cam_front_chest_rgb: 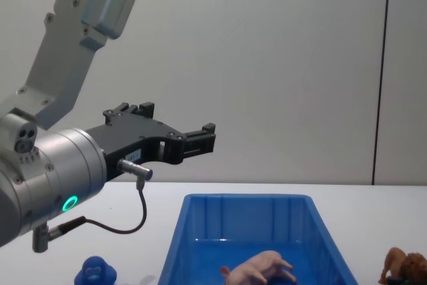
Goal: Pick up the two dolls from the table and place them into the box.
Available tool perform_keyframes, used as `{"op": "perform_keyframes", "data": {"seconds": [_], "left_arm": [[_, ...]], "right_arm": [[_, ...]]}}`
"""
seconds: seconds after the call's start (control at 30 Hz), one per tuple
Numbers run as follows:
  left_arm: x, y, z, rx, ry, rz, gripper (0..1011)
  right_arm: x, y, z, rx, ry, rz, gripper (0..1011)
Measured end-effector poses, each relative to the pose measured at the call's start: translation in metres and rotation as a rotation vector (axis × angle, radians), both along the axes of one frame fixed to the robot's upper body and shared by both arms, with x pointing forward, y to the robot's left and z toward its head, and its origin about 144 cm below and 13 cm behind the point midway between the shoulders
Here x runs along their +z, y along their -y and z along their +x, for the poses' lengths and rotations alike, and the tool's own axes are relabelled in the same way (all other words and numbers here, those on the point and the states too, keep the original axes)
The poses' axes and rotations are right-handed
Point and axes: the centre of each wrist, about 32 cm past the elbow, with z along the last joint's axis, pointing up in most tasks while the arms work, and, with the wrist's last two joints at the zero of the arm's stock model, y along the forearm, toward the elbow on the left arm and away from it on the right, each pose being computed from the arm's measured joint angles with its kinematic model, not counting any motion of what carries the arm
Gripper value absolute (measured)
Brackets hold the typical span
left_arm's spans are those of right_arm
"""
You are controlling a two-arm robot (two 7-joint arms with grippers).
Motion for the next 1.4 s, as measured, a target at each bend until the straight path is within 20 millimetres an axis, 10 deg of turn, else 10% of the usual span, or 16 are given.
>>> {"op": "perform_keyframes", "data": {"seconds": [0.67, 1.4], "left_arm": [[0.000, 0.000, 0.000, 0.000, 0.000, 0.000, 1001], [0.000, 0.000, 0.000, 0.000, 0.000, 0.000, 1001]], "right_arm": [[-0.008, -0.011, 0.000, -0.038, -0.013, 0.002, 455], [0.012, -0.016, -0.008, -0.066, 0.198, 0.090, 435]]}}
